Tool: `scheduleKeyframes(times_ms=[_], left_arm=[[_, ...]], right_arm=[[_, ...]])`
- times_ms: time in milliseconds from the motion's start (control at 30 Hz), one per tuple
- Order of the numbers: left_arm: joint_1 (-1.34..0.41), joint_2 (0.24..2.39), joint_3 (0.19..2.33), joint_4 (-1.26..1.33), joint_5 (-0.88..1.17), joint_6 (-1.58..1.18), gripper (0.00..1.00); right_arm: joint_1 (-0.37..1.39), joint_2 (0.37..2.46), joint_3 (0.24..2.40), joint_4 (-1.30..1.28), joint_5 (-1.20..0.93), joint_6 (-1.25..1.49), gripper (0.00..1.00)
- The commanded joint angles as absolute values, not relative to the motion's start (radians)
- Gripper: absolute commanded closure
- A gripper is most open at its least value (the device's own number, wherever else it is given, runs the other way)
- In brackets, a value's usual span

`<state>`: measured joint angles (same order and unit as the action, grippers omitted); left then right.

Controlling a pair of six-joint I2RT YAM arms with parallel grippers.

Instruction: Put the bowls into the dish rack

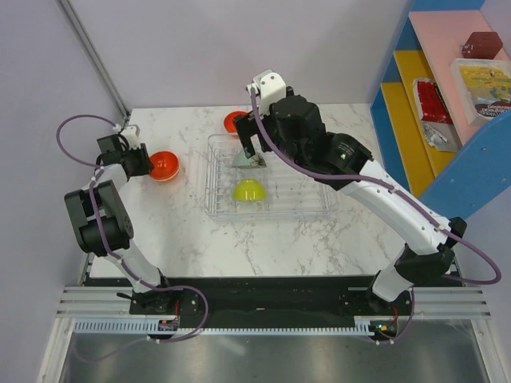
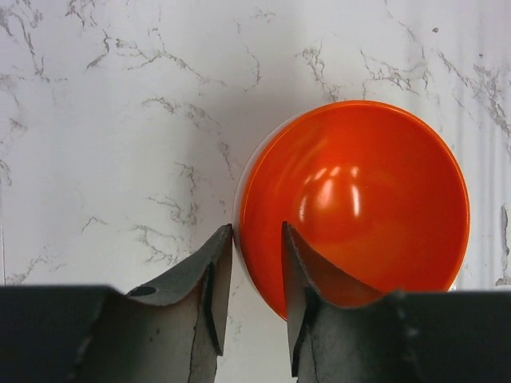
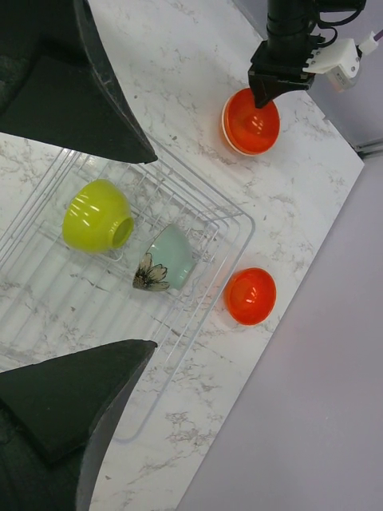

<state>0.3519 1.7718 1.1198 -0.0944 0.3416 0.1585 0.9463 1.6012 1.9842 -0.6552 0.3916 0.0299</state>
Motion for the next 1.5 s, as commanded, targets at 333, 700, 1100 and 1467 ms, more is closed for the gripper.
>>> scheduleKeyframes(times_ms=[333, 700, 1100, 1467], left_arm=[[0.339, 1.799, 1.195, -0.104, 0.318, 0.199, 0.98], [0.337, 1.689, 1.262, -0.225, 0.394, 0.176, 0.98], [0.307, 1.510, 1.276, -0.298, 0.567, 0.163, 0.98], [-0.038, 1.491, 1.313, -0.290, 0.686, 0.226, 0.98]], right_arm=[[0.919, 1.548, 1.980, -0.621, 0.357, 0.051, 0.02], [0.882, 1.554, 1.982, -0.612, 0.333, 0.054, 0.02], [0.663, 1.591, 1.988, -0.607, -0.003, 0.144, 0.02], [0.331, 1.793, 1.718, -0.232, -0.879, 0.609, 0.02]])
